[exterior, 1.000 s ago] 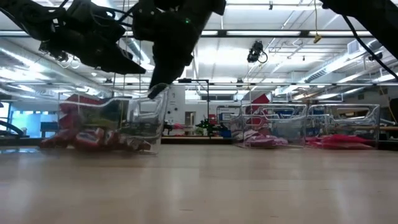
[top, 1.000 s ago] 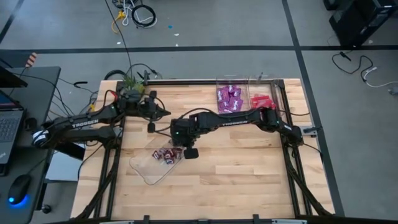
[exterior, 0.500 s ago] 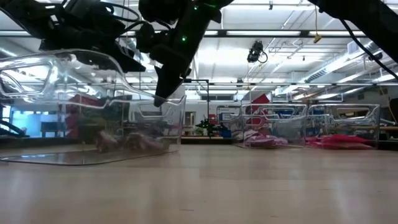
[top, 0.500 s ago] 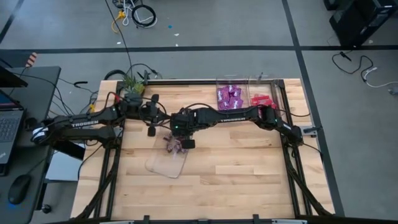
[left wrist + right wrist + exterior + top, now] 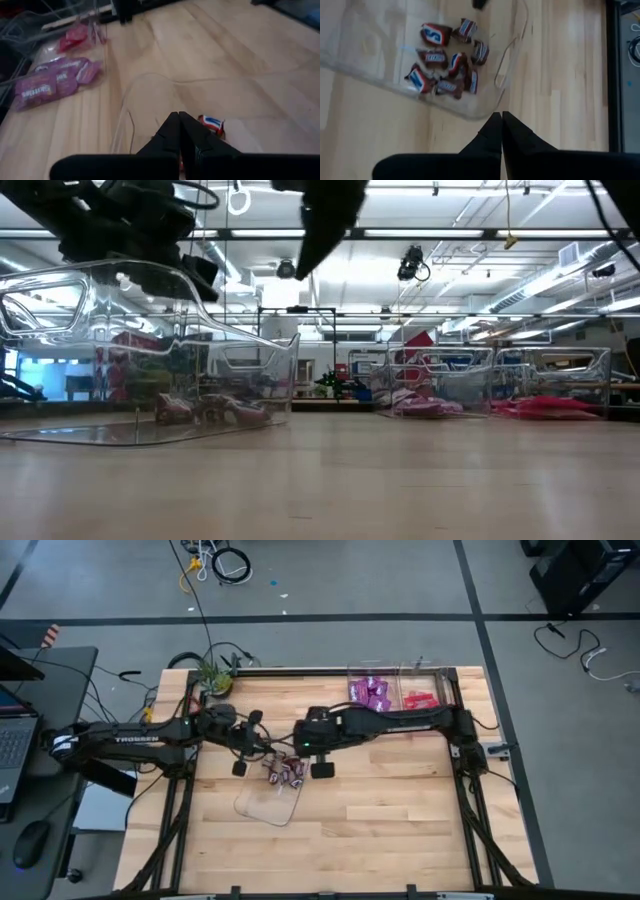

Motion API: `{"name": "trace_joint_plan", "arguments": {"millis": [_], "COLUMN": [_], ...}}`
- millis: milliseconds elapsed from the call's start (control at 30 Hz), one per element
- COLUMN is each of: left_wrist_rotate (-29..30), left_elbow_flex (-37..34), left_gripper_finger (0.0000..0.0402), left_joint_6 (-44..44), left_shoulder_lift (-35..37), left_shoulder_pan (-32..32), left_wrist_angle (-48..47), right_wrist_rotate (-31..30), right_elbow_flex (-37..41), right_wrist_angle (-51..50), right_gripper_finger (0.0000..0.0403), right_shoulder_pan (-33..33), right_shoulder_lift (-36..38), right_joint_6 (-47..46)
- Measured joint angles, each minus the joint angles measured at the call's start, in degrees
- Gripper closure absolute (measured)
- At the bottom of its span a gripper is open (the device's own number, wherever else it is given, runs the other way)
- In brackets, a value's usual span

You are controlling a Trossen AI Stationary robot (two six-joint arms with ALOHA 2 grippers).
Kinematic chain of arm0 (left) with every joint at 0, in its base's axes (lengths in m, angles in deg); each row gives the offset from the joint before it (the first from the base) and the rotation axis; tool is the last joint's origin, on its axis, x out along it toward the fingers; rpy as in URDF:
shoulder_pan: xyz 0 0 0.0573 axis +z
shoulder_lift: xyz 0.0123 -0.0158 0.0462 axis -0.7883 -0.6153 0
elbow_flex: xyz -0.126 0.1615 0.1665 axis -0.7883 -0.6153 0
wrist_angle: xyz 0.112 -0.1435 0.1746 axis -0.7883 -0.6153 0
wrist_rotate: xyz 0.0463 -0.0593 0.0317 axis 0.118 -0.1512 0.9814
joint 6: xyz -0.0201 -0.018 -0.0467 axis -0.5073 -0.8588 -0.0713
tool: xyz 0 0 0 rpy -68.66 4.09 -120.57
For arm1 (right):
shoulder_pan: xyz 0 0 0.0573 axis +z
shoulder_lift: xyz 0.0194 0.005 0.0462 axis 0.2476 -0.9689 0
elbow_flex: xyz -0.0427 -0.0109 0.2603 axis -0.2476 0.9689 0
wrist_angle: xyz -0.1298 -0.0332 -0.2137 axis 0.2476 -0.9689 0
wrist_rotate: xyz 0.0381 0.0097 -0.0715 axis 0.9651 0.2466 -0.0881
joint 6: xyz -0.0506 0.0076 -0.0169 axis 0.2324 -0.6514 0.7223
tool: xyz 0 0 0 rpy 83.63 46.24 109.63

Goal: Sort candy
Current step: Move the bottom transparent bin beside the top left transparent bin

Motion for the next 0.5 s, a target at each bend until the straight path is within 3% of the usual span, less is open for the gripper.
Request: {"name": "trace_joint_plan", "arguments": {"millis": [233,400,500], "left_wrist_rotate": [11.69,12.71,16.22], "left_elbow_flex": [2.54,5.62,8.4], "left_gripper_finger": [0.0401,0.0401,0.0401], "left_joint_6": [-1.1,-1.79,-1.88], "left_shoulder_lift": [-4.85,-12.22,-17.34], "left_shoulder_pan": [-4.77,-5.24,-5.26], "left_wrist_angle": [-5.3,-5.61,-8.16], "right_wrist_rotate": [-2.61,-2.61,-2.61], "right_elbow_flex": [18.99,33.06,39.71], "right_wrist_angle": [7.59,16.65,21.12], "right_gripper_finger": [0.0403,0.0403,0.0403], "right_shoulder_pan": [0.61,0.65,0.65], "right_shoulder_lift": [12.46,20.69,24.85], "right_joint_6": [-4.69,-8.01,-9.93]}}
